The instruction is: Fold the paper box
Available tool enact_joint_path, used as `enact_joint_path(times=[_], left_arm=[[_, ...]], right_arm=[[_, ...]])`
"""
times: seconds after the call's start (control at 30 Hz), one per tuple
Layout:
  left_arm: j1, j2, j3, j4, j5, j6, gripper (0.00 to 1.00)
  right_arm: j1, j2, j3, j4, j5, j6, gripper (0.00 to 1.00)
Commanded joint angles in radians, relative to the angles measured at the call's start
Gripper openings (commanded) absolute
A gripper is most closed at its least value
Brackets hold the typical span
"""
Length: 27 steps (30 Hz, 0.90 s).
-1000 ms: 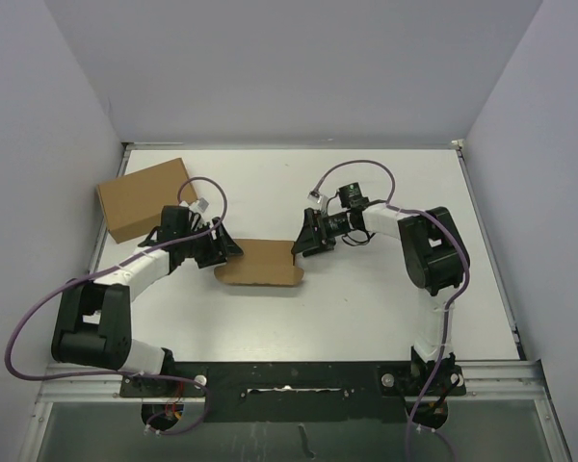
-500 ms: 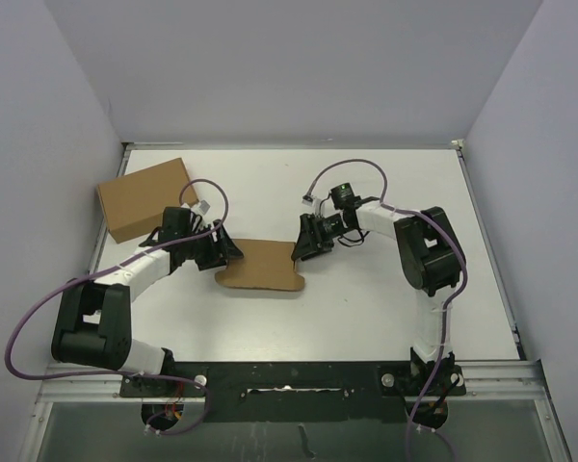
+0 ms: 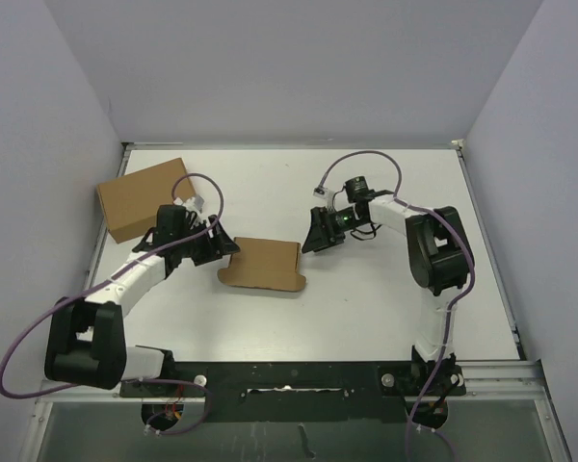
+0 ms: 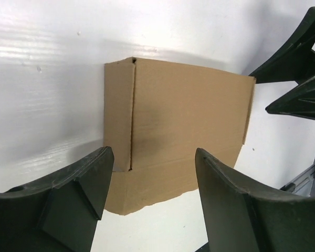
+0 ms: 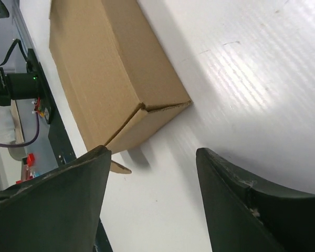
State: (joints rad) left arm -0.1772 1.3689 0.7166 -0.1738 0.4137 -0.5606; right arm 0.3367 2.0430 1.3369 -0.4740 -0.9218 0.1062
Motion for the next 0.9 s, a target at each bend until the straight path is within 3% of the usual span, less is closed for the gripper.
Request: enact_joint_path(times=[0.0,0.23,0.4,0.6,0.87], left_arm=[[0.008,-0.131,-0.011,0.046,-0.046,0.004,0.63],[0.030,-0.272,-0.146,0.229,-0.051,-0.002,0.66],[0.035,-0.374,-0.260,0.377,-0.054,0.004,0.94],[0.036,-0.390,-0.306,0.432,-0.026,-0.018,0.95],[0.039,-0.360,-0.316,0.444,-0.016,-0.042,0.92]], right_arm=[[-0.036,-0.146,0.045,-0.018,-0.085,-0.135,0.67],[0.033,-0.271,0.038,-0.024,-0.019,-0.410,0.65],[0.116,-0.188,0.192,-0.182,0.126,-0.607,0.77],[0.133,0.019,0.421,-0.349,0.121,-0.634,0.78],[0.122,0.153,0.487,-0.416,0.024,-0.565,0.76]])
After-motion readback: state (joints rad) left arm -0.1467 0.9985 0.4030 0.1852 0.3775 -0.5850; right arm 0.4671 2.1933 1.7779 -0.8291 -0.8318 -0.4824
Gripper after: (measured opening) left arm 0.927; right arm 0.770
